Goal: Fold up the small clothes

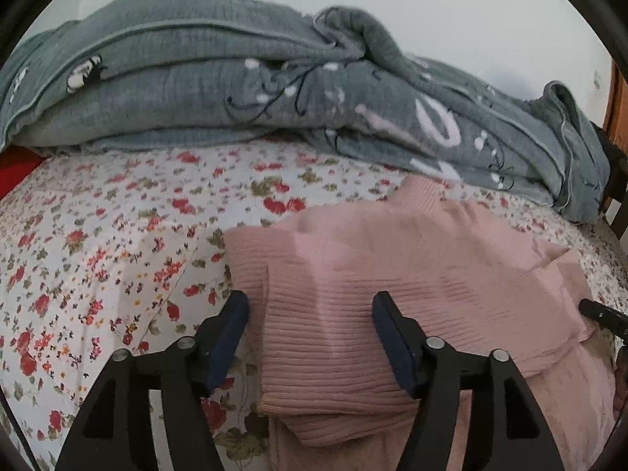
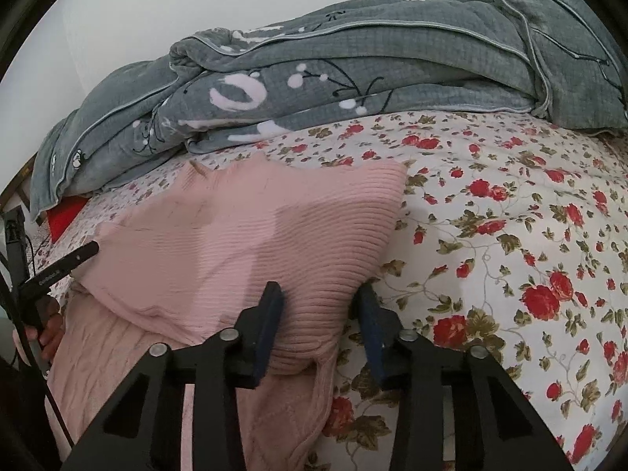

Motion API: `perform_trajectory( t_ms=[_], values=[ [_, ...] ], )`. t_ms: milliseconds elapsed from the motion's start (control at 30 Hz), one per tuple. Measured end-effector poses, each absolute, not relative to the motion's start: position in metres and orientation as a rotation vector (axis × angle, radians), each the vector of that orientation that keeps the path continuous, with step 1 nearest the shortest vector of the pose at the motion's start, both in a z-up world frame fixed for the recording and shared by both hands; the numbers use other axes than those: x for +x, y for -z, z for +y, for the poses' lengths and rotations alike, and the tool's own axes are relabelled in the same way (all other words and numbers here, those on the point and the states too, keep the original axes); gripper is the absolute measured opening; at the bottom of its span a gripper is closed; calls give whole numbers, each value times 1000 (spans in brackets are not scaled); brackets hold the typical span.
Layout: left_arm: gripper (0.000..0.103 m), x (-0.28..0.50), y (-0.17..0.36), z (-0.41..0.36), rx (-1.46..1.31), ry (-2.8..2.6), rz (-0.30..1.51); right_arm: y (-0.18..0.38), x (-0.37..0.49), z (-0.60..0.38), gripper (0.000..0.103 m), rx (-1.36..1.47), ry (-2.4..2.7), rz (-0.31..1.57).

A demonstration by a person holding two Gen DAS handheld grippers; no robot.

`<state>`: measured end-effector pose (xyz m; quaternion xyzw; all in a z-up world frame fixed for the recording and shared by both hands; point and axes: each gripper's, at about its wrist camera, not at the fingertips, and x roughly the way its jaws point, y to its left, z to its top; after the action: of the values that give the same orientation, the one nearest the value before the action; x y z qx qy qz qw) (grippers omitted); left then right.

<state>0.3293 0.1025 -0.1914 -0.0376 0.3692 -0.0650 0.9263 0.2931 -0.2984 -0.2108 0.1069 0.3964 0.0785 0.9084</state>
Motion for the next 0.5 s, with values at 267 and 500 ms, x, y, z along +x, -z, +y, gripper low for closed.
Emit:
perform_trajectory(
  t_ms=[267, 500],
  values=[
    [72, 336, 199, 107, -100, 132, 807, 212, 297, -303, 30, 247, -170, 827],
    [73, 316, 184, 109, -111, 157, 684, 200, 277, -311, 35, 283, -200, 735]
  ],
)
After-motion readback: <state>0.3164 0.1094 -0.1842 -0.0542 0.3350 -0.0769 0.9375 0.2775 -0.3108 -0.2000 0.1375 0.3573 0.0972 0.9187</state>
